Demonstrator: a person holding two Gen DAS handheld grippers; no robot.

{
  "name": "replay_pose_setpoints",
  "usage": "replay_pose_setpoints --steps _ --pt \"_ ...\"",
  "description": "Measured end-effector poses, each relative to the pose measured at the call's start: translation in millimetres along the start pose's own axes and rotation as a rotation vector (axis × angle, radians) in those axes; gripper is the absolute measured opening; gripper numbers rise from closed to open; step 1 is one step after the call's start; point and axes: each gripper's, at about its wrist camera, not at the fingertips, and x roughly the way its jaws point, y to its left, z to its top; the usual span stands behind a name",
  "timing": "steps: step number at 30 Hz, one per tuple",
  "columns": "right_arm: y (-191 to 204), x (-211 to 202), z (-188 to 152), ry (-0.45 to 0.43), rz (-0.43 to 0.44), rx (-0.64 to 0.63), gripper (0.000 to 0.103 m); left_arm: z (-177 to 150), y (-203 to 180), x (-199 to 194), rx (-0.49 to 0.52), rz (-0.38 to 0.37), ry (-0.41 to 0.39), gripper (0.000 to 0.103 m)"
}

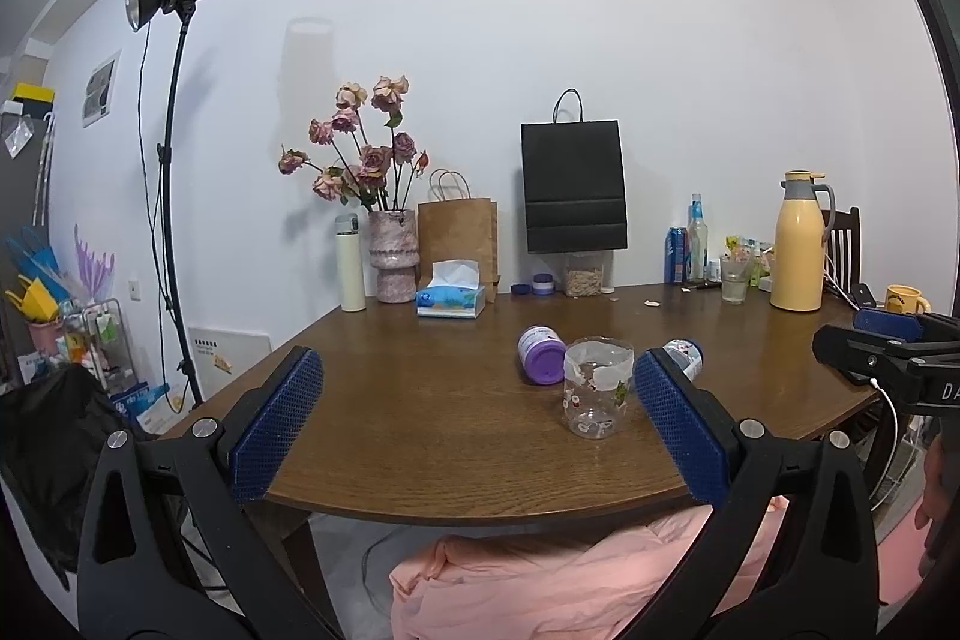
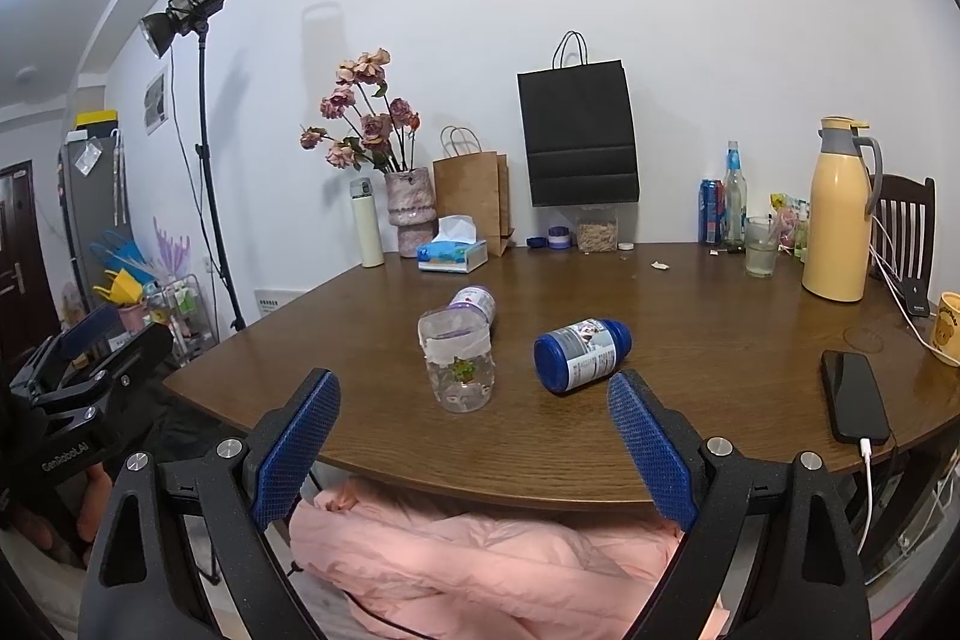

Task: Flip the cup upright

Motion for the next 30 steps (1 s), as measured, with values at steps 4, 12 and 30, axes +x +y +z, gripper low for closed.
replay_pose_setpoints --steps 4,12,30 --pt "-0.5 0.3 -0.1 0.004 0.004 0.002 0.094 1.2 0.2 -0.8 0.001 -0.001 -0.001 0.103" --pt "-0.9 1.1 -0.1 0.004 0.004 0.0 0.094 3.4 -0.8 -2.3 0.003 -0.001 -0.005 0.103" --pt "0.7 0.5 -1.5 -0.004 -0.001 -0.012 0.094 7.6 -1.6 -2.7 0.007 -0.005 -0.008 0.103"
